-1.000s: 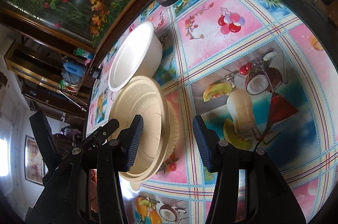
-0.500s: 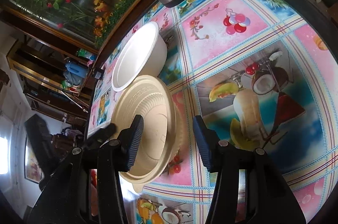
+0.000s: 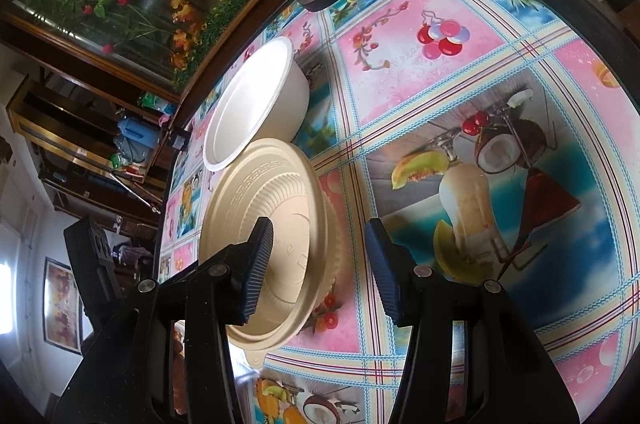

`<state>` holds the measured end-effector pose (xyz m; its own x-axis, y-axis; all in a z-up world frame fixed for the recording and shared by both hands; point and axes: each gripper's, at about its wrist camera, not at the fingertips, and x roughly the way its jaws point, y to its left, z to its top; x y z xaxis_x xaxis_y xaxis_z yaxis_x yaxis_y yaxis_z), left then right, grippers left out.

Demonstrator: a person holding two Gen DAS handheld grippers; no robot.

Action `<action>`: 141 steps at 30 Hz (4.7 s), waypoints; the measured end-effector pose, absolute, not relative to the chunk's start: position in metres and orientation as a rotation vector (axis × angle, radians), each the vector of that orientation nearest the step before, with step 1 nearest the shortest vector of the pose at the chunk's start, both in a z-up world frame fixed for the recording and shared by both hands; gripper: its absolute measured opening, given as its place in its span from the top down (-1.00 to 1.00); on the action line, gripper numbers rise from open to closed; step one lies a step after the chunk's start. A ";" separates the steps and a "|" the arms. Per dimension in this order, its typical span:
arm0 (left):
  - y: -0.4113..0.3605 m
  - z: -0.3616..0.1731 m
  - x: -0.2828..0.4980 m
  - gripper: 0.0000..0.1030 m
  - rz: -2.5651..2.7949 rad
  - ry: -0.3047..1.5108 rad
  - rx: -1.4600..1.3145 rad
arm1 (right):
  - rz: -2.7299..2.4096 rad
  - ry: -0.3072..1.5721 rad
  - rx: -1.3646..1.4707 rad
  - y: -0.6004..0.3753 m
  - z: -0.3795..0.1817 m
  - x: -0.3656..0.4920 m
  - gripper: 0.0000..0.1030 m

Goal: Organize plates and bowls
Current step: 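Close the left gripper on the beige plate rim and lift it, then carry the beige plate in the left gripper over the red plate stack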

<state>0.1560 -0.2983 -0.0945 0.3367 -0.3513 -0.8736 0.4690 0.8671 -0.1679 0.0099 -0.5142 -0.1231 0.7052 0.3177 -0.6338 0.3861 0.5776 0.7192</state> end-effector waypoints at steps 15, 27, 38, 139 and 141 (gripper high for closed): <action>-0.298 -0.094 0.156 0.72 -0.557 1.110 0.102 | -0.007 0.867 0.910 -0.492 -0.124 0.019 0.60; -0.300 -0.092 0.155 0.76 -0.563 1.085 0.114 | 0.076 0.931 1.018 -0.489 -0.146 0.028 0.56; -0.299 -0.095 0.157 0.75 -0.570 1.096 0.105 | 0.137 0.902 1.246 -0.496 -0.166 0.023 0.52; 0.089 -0.033 0.094 0.73 -0.009 0.855 -0.127 | 0.431 0.906 0.736 -0.113 -0.045 0.086 0.79; 0.090 -0.039 0.097 0.73 -0.005 0.869 -0.129 | 0.429 0.916 0.737 -0.111 -0.050 0.089 0.79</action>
<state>0.0966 0.0905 -0.0387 0.6459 -0.0568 -0.7613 -0.0481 0.9922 -0.1148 0.0893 -0.1112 -0.0501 0.5520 0.6209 -0.5565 -0.0299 0.6817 0.7310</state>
